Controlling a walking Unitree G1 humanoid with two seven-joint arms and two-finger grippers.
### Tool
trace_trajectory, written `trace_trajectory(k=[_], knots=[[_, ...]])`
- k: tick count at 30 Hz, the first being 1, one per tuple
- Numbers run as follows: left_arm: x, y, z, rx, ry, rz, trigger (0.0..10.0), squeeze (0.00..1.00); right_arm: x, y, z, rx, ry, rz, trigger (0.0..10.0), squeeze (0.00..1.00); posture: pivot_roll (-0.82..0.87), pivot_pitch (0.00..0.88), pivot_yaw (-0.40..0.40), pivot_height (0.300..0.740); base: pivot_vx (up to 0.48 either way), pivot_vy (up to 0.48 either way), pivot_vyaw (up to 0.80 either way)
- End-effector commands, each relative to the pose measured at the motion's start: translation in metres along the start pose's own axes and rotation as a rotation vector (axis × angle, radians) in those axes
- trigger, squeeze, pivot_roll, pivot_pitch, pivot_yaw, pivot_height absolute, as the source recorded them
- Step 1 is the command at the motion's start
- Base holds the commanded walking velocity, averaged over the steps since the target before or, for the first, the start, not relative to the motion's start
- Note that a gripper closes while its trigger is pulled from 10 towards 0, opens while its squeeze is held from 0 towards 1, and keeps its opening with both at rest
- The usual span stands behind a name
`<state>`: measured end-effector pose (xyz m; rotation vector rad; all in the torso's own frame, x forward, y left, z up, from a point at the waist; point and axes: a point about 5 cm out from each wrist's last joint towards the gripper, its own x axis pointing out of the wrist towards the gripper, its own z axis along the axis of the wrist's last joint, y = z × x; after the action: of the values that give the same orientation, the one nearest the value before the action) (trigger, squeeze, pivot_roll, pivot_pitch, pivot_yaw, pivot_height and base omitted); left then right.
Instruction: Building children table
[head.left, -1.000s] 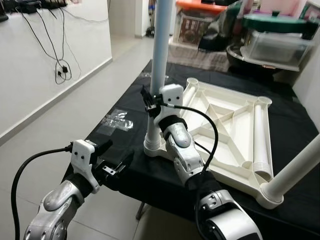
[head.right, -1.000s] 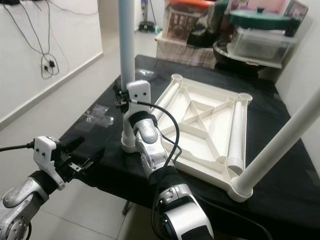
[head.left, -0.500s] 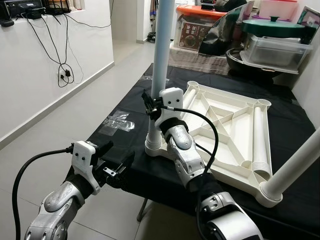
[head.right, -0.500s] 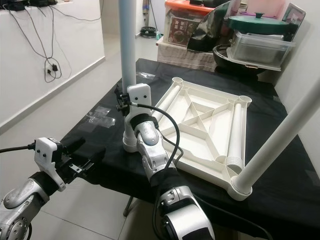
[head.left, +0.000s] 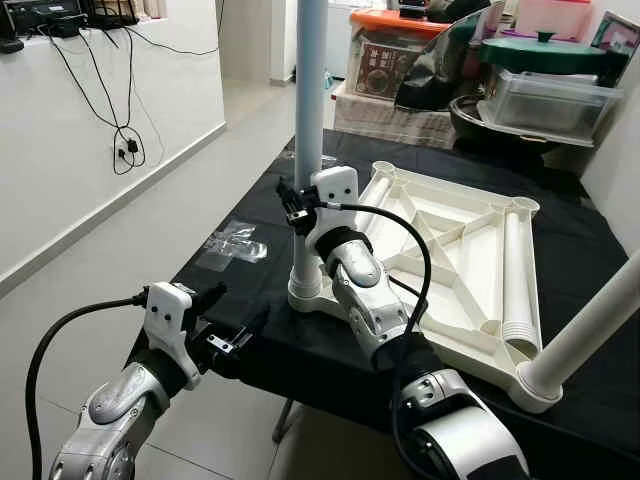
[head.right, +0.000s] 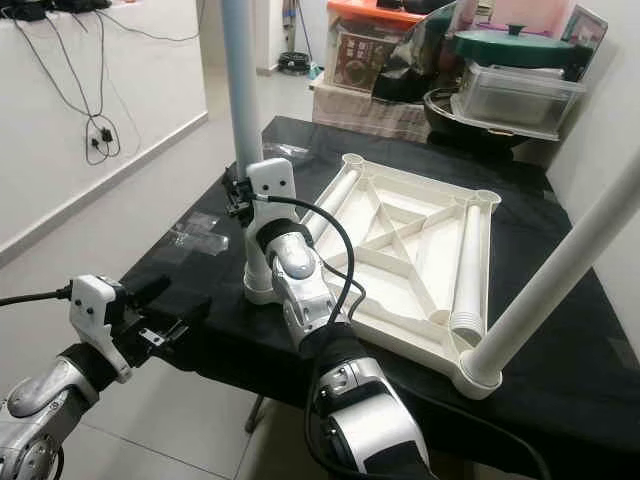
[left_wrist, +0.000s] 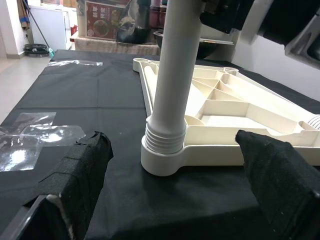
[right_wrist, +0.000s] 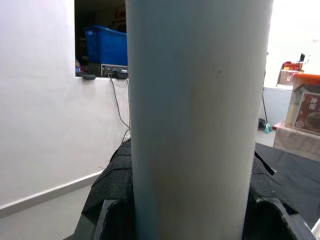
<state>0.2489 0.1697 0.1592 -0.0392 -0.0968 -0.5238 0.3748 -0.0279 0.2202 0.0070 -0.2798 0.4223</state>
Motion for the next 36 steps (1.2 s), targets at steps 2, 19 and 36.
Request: trace_trajectory(k=[2,19,36], knots=[[-0.001,-0.002,-0.005,-0.011,0.013,0.002,10.0,0.0,-0.008,-0.006,-0.028,0.036,0.148,-0.024,10.0,0.0,0.11,0.0,-0.109,0.74,0.0,0.0,0.0],[0.0,-0.004,-0.005,-0.01,0.012,-0.003,10.0,0.0,0.002,-0.006,-0.026,0.057,0.209,-0.002,10.0,0.0,0.11,0.0,-0.11,0.74,0.0,0.0,0.0],[0.001,-0.004,-0.006,-0.008,0.015,-0.009,10.0,0.0,0.001,-0.008,-0.026,0.076,0.2,-0.015,10.0,0.0,0.1,0.0,-0.103,0.74,0.0,0.0,0.0]])
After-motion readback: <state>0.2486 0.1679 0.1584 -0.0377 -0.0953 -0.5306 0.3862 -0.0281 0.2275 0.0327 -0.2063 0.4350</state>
